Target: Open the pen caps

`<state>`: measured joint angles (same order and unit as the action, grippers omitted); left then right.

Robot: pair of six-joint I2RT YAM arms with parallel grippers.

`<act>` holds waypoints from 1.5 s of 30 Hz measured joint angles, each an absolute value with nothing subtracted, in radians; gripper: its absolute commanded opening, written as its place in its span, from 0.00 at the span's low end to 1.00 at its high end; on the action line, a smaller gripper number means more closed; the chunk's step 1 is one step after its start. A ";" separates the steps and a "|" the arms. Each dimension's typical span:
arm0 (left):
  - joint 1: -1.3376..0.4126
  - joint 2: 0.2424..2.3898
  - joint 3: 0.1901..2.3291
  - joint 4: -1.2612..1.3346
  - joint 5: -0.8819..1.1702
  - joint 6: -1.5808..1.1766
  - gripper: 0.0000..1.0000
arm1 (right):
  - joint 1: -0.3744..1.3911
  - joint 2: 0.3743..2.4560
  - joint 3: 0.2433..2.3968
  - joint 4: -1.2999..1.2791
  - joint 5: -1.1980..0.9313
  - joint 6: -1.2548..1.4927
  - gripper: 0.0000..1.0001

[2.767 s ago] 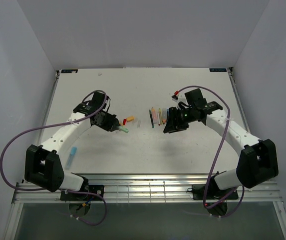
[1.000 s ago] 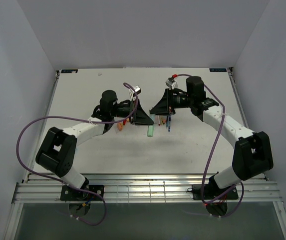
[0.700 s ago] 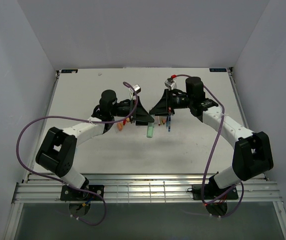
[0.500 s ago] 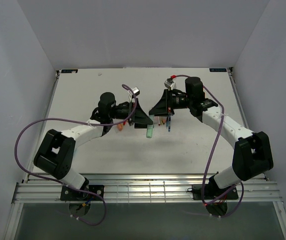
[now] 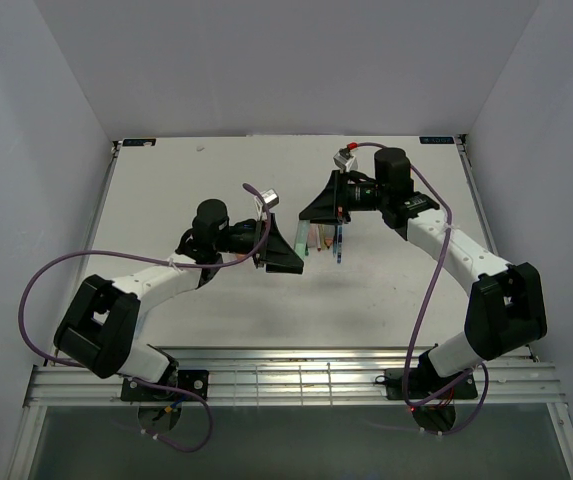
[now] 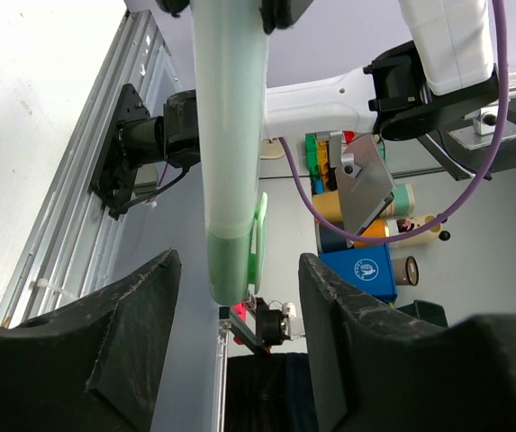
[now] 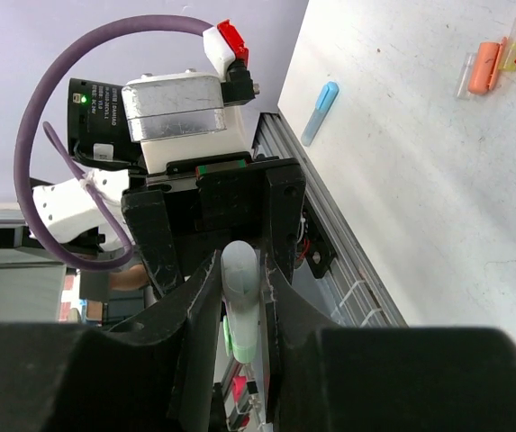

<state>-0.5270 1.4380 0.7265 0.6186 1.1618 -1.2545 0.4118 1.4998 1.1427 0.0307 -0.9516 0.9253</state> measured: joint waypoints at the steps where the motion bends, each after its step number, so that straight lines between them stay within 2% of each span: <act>1: -0.527 1.438 0.727 0.619 1.161 -1.254 0.64 | 0.412 1.501 1.143 0.032 -0.951 0.929 0.08; 5: -0.527 1.438 0.727 0.617 1.156 -1.254 0.61 | 0.412 1.501 1.143 0.033 -0.948 0.936 0.08; 9: -0.527 1.441 0.729 0.614 1.151 -1.255 0.55 | 0.412 1.501 1.143 0.033 -0.948 0.936 0.08; 13: -0.527 1.453 0.732 0.611 1.142 -1.259 0.43 | 0.412 1.501 1.142 0.035 -0.948 0.936 0.08; 19: -0.527 1.453 0.733 0.619 1.141 -1.263 0.23 | 0.412 1.506 1.135 0.044 -0.945 0.936 0.08; 20: -0.527 1.453 0.733 0.620 1.141 -1.263 0.14 | 0.412 1.510 1.135 0.047 -0.945 0.936 0.08; 23: -0.527 1.453 0.733 0.614 1.137 -1.264 0.00 | 0.412 1.522 1.136 0.057 -0.946 0.941 0.08; 37: -0.501 1.451 0.726 0.601 0.948 -1.263 0.00 | 0.355 1.724 1.330 -0.008 -1.025 0.967 0.08; 45: -0.534 1.434 0.670 0.486 1.072 -1.218 0.00 | 0.219 1.822 1.493 0.026 -0.879 1.011 0.08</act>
<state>-0.5343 1.4338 0.6701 0.4858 1.0718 -1.2182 0.2188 1.8217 1.4933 0.0261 -0.8791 1.0115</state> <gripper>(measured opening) 0.337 0.245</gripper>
